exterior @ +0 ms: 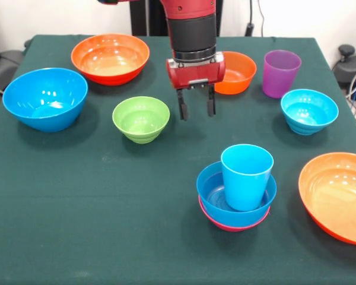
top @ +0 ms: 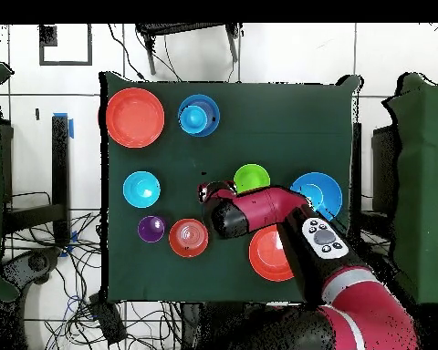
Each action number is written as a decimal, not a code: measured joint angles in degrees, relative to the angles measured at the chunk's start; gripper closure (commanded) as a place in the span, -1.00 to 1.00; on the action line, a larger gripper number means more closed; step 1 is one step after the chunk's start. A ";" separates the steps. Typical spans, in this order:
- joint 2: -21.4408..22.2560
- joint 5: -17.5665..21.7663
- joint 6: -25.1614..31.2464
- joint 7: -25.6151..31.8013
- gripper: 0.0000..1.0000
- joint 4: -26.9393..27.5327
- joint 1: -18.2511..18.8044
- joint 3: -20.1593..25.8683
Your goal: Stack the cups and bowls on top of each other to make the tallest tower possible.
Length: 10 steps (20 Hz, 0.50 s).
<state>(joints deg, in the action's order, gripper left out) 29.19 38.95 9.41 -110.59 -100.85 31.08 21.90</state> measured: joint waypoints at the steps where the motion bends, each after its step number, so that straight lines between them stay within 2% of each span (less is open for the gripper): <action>1: 0.18 0.01 -0.01 -0.01 -1.00 -0.22 0.20 0.36; 10: 2.67 0.19 1.07 -0.01 -1.00 -1.25 0.96 1.29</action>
<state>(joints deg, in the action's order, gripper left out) 31.86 39.14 10.49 -110.60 -102.10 32.04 23.19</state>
